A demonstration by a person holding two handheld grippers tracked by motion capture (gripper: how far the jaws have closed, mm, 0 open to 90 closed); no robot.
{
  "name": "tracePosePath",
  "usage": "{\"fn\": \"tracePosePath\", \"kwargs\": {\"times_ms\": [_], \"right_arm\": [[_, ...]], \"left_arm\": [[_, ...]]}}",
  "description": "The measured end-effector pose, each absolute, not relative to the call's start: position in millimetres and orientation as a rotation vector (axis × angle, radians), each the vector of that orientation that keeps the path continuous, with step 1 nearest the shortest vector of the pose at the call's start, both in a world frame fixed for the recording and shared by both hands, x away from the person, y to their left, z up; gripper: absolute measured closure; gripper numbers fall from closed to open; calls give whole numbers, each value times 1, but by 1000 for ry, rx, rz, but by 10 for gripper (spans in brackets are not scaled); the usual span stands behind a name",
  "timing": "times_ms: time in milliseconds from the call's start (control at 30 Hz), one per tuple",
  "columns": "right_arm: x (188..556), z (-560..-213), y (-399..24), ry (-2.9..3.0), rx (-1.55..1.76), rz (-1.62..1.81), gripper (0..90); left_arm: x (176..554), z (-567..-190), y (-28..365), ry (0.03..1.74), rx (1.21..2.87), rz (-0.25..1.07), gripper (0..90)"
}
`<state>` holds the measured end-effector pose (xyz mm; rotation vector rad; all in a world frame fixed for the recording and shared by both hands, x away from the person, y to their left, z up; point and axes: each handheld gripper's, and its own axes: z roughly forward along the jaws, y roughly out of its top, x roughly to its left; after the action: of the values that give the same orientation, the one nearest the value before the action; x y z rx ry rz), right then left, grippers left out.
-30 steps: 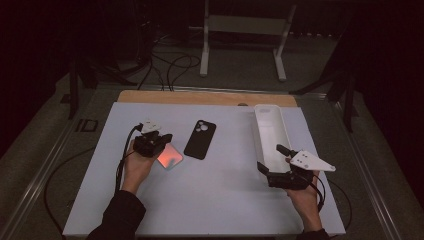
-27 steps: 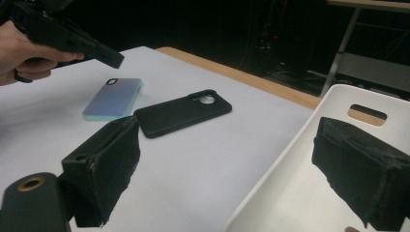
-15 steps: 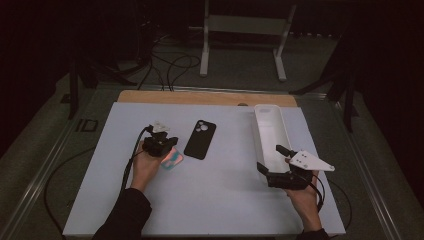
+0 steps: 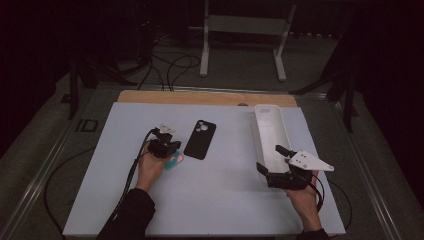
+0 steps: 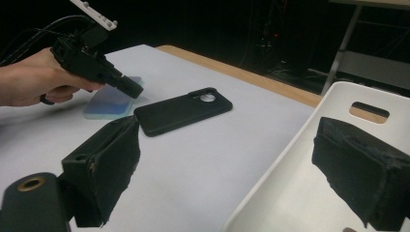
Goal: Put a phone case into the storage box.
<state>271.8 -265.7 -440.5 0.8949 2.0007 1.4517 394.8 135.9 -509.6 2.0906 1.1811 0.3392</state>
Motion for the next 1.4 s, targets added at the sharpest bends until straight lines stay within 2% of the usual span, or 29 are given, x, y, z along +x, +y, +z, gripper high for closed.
{"fn": "tracePosePath", "kwargs": {"times_ms": [300,533,833,1133,1400], "right_arm": [[272,-441,-265,2004,898,1450,94],[271,-440,-268,1997,899,1448,95],[273,-441,-266,2013,884,1420,94],[281,-438,-267,2034,881,1417,95],[286,-442,-268,2047,912,1455,94]], "left_arm": [[392,-516,128,1183,2137,320,900],[372,-513,129,1159,2214,336,900],[330,-512,165,1209,2173,350,900],[313,-514,218,1425,2068,464,896],[311,-517,219,1414,2049,490,894]]}}
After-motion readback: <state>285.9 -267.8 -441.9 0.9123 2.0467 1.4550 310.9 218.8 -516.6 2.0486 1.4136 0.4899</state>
